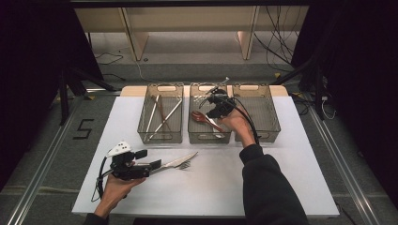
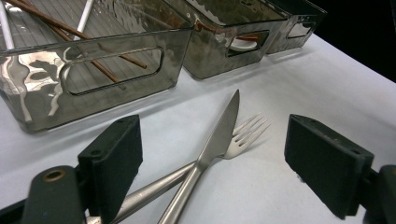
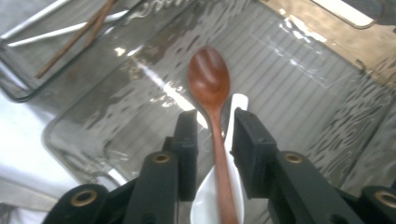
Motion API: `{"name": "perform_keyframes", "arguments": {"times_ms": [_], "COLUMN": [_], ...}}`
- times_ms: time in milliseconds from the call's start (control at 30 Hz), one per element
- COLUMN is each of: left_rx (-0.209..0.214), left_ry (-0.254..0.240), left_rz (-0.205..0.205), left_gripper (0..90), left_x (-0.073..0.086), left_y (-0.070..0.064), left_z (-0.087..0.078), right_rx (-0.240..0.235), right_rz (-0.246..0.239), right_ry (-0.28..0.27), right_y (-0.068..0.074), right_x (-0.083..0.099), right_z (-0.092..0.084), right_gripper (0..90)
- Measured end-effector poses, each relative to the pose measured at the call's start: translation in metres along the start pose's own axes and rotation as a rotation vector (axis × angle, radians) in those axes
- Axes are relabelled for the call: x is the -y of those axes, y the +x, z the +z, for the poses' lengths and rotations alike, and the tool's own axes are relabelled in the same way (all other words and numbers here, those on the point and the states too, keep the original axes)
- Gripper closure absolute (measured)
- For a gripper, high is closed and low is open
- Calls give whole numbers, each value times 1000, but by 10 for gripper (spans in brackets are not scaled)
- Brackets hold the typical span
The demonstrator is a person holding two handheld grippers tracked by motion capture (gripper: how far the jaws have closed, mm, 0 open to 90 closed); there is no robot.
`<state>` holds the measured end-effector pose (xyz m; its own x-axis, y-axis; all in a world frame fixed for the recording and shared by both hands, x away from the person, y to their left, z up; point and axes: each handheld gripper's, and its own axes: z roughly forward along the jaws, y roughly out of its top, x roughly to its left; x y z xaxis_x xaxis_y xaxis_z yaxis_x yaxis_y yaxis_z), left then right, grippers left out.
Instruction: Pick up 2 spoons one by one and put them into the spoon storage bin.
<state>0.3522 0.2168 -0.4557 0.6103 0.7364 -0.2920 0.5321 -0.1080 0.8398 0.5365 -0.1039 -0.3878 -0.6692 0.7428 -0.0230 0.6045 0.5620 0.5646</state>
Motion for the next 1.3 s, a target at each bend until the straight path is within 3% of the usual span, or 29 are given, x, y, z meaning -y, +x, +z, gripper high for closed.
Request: {"name": "perform_keyframes", "arguments": {"times_ms": [300, 500, 900, 1300], "left_rx": [-7, -12, -41, -70], "left_ry": [28, 69, 153, 238], "left_rz": [-3, 3, 24, 44], "left_gripper": [186, 186, 187, 188], "left_x": [0, 0, 0, -5], "left_y": [2, 2, 0, 0], "left_z": [1, 5, 11, 15], "right_rx": [-40, -75, -104, -138], "right_rz": [-27, -11, -8, 34], "right_ry": [-55, -118, -180, -210], "right_y": [9, 16, 27, 32], "right_x": [19, 36, 71, 111], "right_z": [-18, -38, -59, -69], "right_gripper": [565, 494, 451, 404]}}
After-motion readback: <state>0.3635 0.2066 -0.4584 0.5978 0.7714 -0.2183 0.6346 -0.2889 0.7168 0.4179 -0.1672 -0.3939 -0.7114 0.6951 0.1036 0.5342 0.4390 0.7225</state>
